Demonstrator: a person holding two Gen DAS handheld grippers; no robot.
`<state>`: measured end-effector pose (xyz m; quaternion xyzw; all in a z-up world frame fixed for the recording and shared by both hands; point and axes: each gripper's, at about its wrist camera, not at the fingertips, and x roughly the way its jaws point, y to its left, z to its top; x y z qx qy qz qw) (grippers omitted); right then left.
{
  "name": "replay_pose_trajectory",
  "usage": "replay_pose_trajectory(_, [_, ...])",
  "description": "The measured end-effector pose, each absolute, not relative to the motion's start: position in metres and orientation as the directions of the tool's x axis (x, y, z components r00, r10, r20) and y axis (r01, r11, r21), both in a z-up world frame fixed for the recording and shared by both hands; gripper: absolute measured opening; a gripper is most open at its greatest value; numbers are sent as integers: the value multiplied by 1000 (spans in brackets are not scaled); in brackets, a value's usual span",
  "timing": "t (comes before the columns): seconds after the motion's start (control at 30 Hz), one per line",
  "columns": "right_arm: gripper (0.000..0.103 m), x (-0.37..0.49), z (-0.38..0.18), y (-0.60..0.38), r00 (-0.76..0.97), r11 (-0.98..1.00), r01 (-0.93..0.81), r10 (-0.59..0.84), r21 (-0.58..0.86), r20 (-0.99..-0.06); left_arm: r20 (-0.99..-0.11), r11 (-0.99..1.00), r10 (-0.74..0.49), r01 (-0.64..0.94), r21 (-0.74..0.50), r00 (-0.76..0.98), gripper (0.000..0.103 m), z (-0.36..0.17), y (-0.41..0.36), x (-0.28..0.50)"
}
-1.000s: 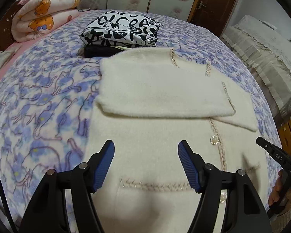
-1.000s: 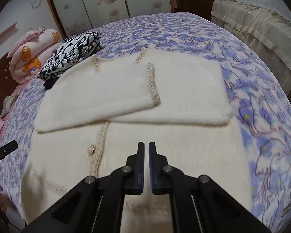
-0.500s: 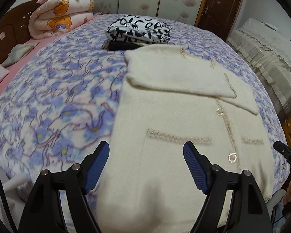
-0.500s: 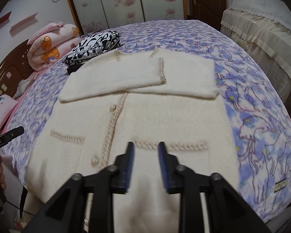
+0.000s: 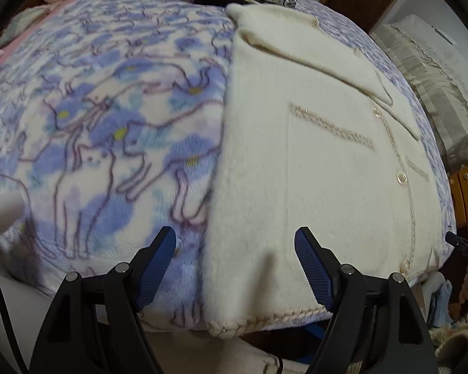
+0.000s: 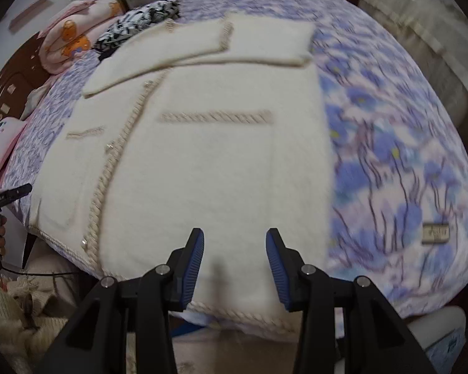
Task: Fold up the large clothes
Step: 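Grasp the cardigan hem with both tools and lift it toward the collar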
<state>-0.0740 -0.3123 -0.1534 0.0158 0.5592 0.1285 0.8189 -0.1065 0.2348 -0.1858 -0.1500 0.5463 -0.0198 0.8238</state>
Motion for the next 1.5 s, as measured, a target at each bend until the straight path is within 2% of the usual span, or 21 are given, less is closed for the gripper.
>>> replay_pose_trajectory(0.2, [41, -87, -175, -358, 323, 976, -89, 219, 200, -921, -892, 946, -256, -96, -311, 372, 77, -205, 239, -112])
replay_pose_trajectory(0.4, [41, -94, -208, -380, 255, 954, -15, 293, 299, -921, -890, 934, -306, -74, -349, 338, 77, -224, 242, -109])
replay_pose_trajectory(0.53, [41, -94, -218, -369, 213, 925, -66, 380, 375, -900, -891, 937, -318, -37, -348, 325, 77, -229, 234, -106])
replay_pose_trajectory(0.67, [41, -93, -221, -354, 201, 931, -137, 360, 337, -911, -878, 927, -364, 33, -373, 310, 77, -225, 220, -101])
replay_pose_trajectory(0.73, [41, -91, -226, -355, 194, 928, -131, 368, 348, -909, -888, 936, -349, 62, -347, 299, 77, -228, 214, -100])
replay_pose_trajectory(1.0, [41, -83, -234, -352, 186, 926, -123, 375, 357, -908, -907, 948, -315, 43, -316, 278, 77, -242, 200, -91])
replay_pose_trajectory(1.03, [38, -83, -233, -351, 187, 926, -126, 376, 357, -908, -912, 952, -302, 44, -302, 278, 73, -241, 194, -90])
replay_pose_trajectory(1.1, [22, -83, -229, -348, 184, 918, -138, 393, 372, -901, -916, 958, -288, 64, -281, 280, 59, -237, 187, -91])
replay_pose_trajectory(1.13, [16, -82, -226, -345, 189, 918, -144, 391, 368, -901, -918, 958, -285, 81, -273, 276, 44, -233, 180, -89])
replay_pose_trajectory(1.17, [14, -81, -222, -341, 194, 919, -160, 386, 359, -902, -917, 955, -295, 97, -279, 268, 26, -230, 175, -87])
replay_pose_trajectory(1.23, [14, -81, -210, -331, 205, 910, -193, 403, 366, -892, -921, 956, -292, 115, -270, 259, 13, -221, 167, -81])
replay_pose_trajectory(1.37, [13, -74, -184, -320, 232, 874, -224, 477, 431, -847, -855, 893, -449, 108, -437, 259, 11, -198, 161, -63])
replay_pose_trajectory(1.5, [12, -54, -152, -318, 286, 810, -228, 587, 541, -758, -724, 785, -600, 77, -615, 340, 11, -165, 155, -37])
